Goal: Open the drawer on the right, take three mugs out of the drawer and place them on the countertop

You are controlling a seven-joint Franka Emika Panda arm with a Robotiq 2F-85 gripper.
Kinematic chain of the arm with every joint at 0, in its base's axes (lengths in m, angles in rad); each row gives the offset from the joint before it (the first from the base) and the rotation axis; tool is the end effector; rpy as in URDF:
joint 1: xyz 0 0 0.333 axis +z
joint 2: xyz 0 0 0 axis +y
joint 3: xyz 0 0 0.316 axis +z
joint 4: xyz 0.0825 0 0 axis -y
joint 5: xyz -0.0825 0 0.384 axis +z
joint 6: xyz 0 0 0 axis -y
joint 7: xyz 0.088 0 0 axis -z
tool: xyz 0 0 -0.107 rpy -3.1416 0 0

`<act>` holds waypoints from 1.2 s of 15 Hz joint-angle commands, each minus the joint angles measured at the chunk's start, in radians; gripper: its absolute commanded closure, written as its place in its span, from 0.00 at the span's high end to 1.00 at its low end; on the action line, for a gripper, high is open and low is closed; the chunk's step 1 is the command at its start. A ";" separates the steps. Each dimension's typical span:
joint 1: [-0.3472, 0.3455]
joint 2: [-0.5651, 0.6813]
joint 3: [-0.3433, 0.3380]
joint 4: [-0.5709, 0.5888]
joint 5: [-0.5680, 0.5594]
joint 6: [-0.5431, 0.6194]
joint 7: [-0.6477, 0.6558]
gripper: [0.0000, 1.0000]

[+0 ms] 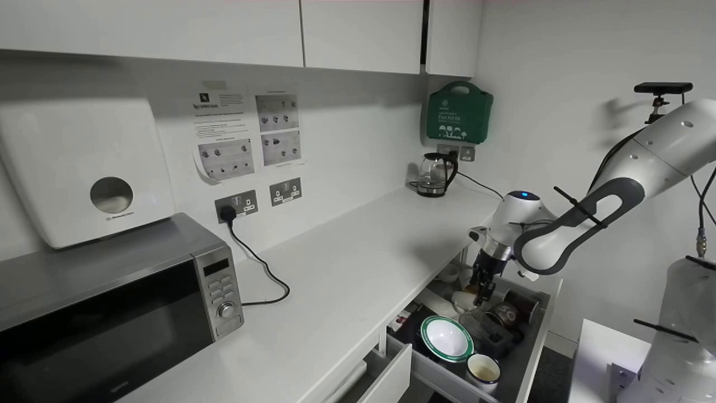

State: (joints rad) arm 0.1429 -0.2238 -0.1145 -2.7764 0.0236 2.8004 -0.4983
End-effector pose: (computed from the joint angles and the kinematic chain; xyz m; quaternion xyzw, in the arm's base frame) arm 0.4035 0.0123 0.3032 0.9608 0.2480 0.1235 0.0110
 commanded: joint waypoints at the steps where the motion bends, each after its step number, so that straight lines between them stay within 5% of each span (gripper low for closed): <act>1: 0.015 -0.013 0.016 0.000 -0.006 -0.005 -0.037 1.00; 14: 0.081 0.024 0.035 0.004 0.015 0.035 -0.116 1.00; 18: 0.147 0.071 0.008 0.003 0.148 0.064 -0.252 1.00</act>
State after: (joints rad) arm 0.2320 -0.1988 -0.0721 -2.7731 0.0631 2.8048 -0.6144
